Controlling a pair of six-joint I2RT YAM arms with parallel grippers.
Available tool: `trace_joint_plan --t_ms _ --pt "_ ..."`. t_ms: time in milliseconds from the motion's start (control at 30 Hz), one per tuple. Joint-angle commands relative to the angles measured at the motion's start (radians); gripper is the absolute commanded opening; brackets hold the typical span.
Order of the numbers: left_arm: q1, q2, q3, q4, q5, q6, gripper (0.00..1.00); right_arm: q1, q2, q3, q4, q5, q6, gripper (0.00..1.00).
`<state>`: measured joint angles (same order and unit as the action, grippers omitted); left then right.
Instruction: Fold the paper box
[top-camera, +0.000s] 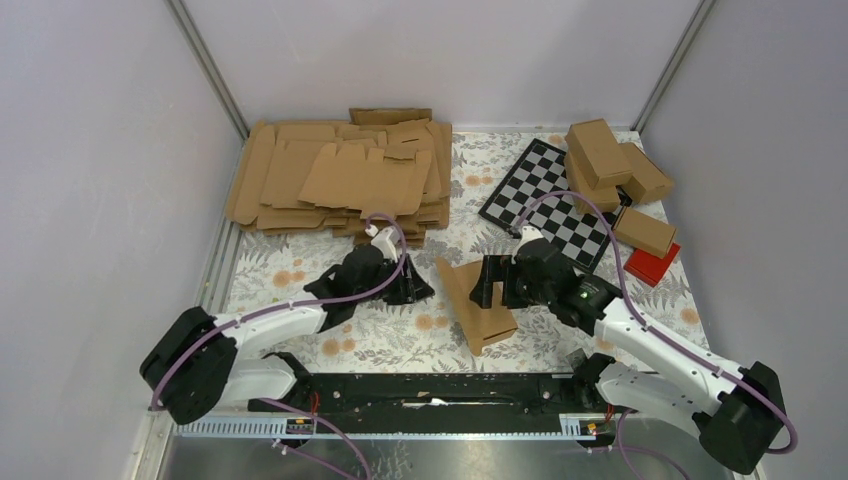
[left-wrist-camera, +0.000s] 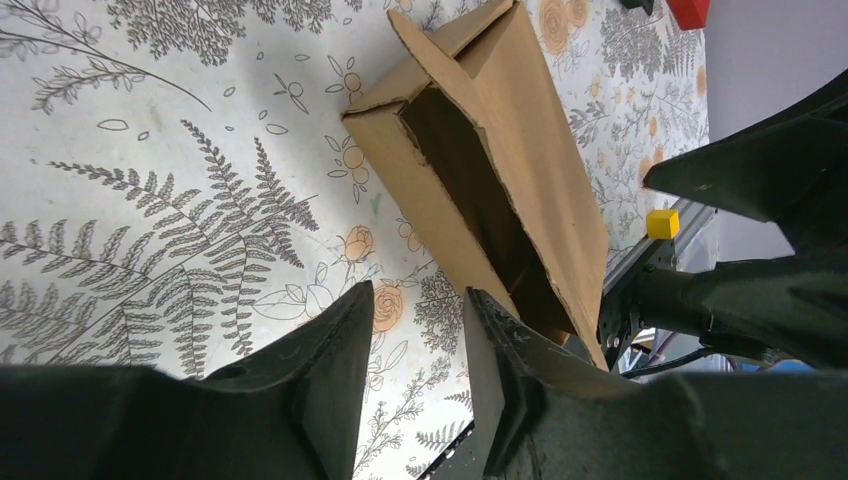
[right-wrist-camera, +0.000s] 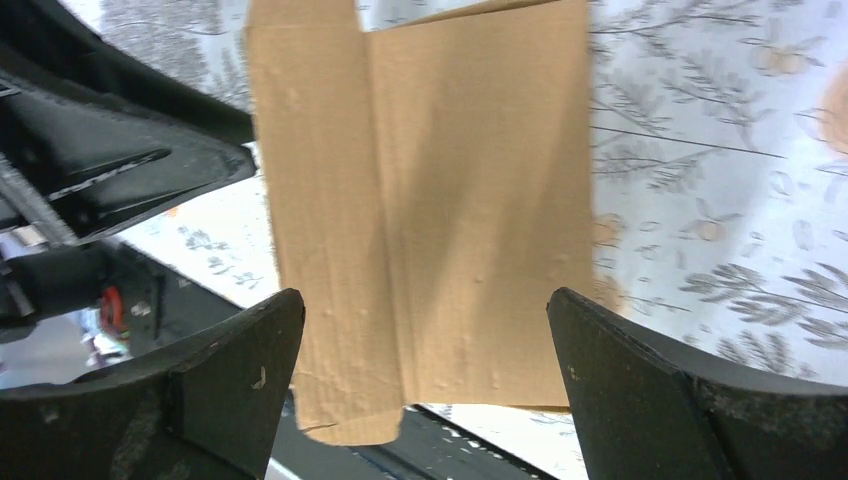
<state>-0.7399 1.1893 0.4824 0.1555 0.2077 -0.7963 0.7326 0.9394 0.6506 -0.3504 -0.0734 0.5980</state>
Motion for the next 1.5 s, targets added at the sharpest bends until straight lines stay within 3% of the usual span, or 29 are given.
trace_joint_plan --t_ms 0,200,500,867,1067,1233,1367,1467 --pt "-0.013 0.063 -0.022 0.133 0.055 -0.057 0.4 0.002 0.005 0.04 -0.119 0.181 -0.049 1.0" --pt "-0.116 0.194 -0.021 0.259 -0.003 -0.131 0.38 -0.008 0.106 -0.044 -0.041 0.115 -0.025 0.98" --pt "-0.165 0.454 -0.024 0.545 0.095 -0.245 0.32 -0.022 0.115 -0.144 0.104 -0.056 -0.023 0.75" --pt "-0.172 0.477 0.015 0.547 0.094 -0.234 0.31 -0.032 0.058 -0.158 0.132 -0.132 0.001 0.71" --pt "-0.17 0.429 0.022 0.491 0.071 -0.21 0.31 -0.146 -0.03 -0.158 0.141 -0.248 0.015 0.69" --pt "-0.171 0.435 0.018 0.505 0.079 -0.215 0.31 -0.212 -0.004 -0.208 0.231 -0.37 0.07 0.56" --pt "-0.171 0.434 0.014 0.509 0.077 -0.217 0.31 -0.213 0.027 -0.221 0.255 -0.389 0.078 0.51" --pt "-0.17 0.434 0.013 0.508 0.076 -0.218 0.31 -0.214 0.037 -0.228 0.254 -0.391 0.067 0.41"
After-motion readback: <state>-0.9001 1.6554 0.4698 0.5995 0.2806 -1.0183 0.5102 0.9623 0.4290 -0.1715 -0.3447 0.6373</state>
